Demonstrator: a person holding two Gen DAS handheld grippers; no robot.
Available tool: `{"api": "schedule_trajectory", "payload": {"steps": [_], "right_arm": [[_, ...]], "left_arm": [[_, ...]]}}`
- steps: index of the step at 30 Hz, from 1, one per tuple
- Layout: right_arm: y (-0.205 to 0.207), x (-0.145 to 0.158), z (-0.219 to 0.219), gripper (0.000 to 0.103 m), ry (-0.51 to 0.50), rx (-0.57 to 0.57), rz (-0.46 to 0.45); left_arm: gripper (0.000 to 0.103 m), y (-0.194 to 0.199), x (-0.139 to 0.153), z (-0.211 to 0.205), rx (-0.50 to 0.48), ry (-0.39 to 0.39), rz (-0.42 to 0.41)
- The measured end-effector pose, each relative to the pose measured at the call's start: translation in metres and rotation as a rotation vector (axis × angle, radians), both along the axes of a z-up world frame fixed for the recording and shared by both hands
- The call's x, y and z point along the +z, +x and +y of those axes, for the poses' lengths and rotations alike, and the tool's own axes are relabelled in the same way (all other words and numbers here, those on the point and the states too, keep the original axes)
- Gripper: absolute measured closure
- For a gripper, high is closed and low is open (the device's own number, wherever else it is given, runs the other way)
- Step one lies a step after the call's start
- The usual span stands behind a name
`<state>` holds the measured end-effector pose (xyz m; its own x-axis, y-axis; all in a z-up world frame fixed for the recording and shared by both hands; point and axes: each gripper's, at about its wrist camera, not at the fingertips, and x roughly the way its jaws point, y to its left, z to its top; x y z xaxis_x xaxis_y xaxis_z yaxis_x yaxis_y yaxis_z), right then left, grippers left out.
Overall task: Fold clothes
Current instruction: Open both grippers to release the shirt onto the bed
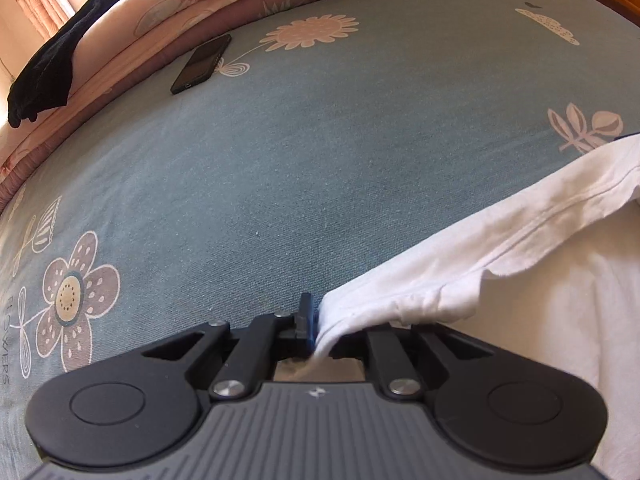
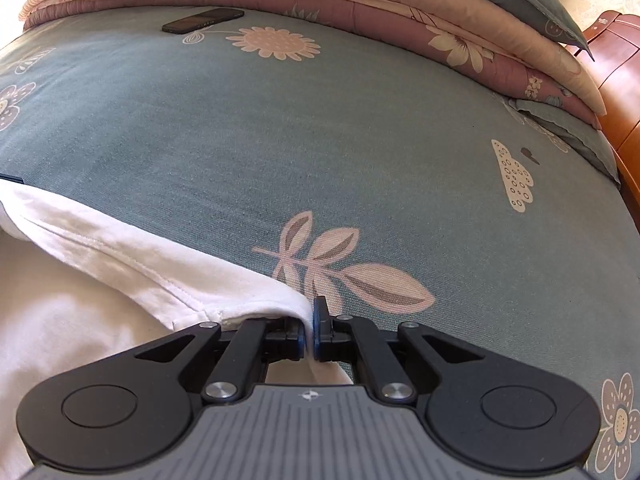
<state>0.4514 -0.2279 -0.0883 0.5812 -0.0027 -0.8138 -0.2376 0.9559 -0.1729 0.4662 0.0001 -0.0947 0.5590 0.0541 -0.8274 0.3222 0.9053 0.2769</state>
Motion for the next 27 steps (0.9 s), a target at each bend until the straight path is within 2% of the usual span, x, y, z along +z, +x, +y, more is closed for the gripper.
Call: {"api": "schedule_trajectory", "payload": {"steps": [5,7,11,15,19,21,23,26,27], "right_arm": [[-0.014,0.004,-0.015,0.068,0.014,-0.001,0.019],[-0.024,0.009,-0.023,0.062,0.011,0.010,0.034],[-0.048,0.017,-0.030,0.061,-0.044,0.051,0.028],[-0.056,0.018,-0.030,0.061,-0.042,0.087,0.016],[-0.046,0.011,-0.015,0.061,-0.047,0.156,-0.023],[-0.034,0.006,-0.008,0.061,-0.066,0.173,-0.045],[-0.015,0.004,-0.008,0.061,-0.041,0.147,-0.061],[0.019,0.001,-0.026,0.059,0.102,0.049,-0.050],[0.026,-0.003,-0.030,0.059,0.138,0.034,-0.036]], "left_arm": [[0.087,-0.012,0.005,-0.002,-0.062,0.060,-0.022],[0.076,-0.024,0.008,-0.003,-0.094,0.111,-0.038],[0.071,-0.047,0.015,-0.003,-0.144,0.183,-0.099],[0.070,-0.053,0.020,-0.006,-0.163,0.190,-0.111],[0.070,-0.042,0.012,-0.015,-0.189,0.211,-0.137],[0.069,-0.027,0.013,-0.012,-0.165,0.148,-0.136],[0.069,-0.009,0.017,-0.003,-0.102,0.040,-0.117],[0.069,0.023,0.018,0.017,0.026,-0.154,-0.083],[0.068,0.031,0.014,0.019,0.047,-0.189,-0.070]]}}
